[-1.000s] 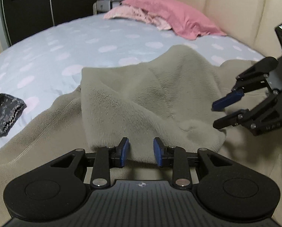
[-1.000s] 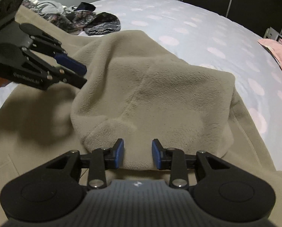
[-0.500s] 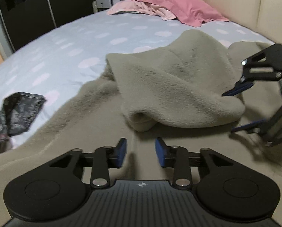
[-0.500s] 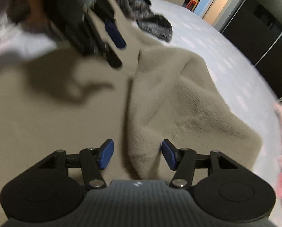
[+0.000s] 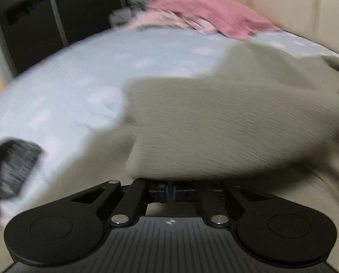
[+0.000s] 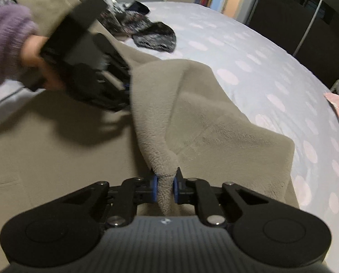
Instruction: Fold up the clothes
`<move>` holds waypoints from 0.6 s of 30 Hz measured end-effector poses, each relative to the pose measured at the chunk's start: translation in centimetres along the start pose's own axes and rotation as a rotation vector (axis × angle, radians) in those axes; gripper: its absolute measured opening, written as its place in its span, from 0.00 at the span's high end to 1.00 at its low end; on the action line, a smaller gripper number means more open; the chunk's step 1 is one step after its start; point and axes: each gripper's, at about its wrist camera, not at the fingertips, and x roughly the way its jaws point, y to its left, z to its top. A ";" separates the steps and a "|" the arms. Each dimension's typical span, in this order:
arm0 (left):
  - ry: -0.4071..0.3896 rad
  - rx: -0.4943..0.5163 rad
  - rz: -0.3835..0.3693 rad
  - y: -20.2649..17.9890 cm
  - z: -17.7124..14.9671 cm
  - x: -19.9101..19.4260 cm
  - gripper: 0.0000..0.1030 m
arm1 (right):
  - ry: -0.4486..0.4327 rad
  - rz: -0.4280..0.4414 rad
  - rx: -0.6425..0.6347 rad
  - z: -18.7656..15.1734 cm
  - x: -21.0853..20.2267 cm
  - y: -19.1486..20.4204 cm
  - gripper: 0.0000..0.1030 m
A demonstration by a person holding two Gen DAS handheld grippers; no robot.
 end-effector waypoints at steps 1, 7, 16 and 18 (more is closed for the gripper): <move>-0.029 0.000 0.033 0.6 0.5 -0.1 0.97 | -0.003 0.023 -0.009 0.0 -0.2 0.0 0.87; 0.000 0.006 0.066 2.2 1.3 0.3 0.97 | 0.052 0.065 -0.070 -1.0 2.2 2.0 0.87; 0.072 -0.107 0.130 4.4 -0.4 -3.6 0.95 | 0.102 0.082 -0.132 -1.9 4.5 3.8 0.61; 0.046 -0.134 0.109 4.2 0.4 -5.0 0.90 | 0.077 0.116 -0.104 -1.6 3.3 2.9 0.60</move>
